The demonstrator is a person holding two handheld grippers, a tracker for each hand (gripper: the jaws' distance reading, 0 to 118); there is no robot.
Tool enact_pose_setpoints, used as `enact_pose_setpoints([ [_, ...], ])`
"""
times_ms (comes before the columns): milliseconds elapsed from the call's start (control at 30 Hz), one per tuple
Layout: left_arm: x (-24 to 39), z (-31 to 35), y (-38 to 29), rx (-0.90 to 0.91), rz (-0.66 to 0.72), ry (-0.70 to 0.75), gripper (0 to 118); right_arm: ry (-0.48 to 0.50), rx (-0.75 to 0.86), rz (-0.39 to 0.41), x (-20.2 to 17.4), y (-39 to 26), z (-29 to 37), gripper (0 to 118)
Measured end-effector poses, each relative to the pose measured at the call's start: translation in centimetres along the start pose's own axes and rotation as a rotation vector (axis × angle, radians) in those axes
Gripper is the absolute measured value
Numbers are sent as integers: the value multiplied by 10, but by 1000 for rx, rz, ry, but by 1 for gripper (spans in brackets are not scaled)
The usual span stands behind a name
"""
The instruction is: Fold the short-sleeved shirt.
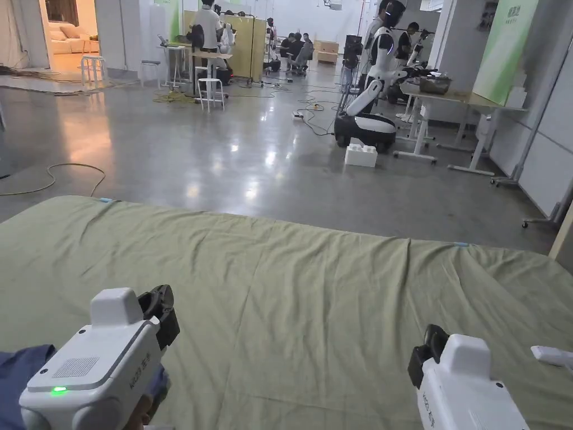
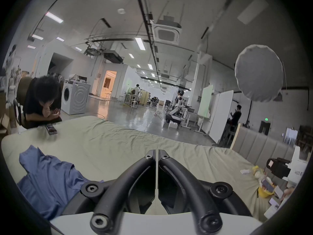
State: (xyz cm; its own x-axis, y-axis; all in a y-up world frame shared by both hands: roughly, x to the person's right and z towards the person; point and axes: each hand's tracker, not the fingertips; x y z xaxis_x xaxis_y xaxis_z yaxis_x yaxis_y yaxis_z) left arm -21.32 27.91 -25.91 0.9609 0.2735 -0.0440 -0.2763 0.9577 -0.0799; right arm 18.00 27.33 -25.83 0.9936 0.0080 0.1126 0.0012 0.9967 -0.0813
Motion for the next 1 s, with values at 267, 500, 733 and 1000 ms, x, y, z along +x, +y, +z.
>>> enact_pose_setpoints([
  [267,-4,4,5,-6,-86,-10,2,6,-16,-26,-2,7,1,3],
  [500,-43,10,9,-166,-89,50,2,30,-32,10,-12,0,1,3],
  [733,-149,26,5,-389,-71,208,2,77,-88,36,-30,-16,-4,3],
  [1000,-244,14,-37,-797,-162,312,75,126,-163,31,-50,-33,-9,3],
])
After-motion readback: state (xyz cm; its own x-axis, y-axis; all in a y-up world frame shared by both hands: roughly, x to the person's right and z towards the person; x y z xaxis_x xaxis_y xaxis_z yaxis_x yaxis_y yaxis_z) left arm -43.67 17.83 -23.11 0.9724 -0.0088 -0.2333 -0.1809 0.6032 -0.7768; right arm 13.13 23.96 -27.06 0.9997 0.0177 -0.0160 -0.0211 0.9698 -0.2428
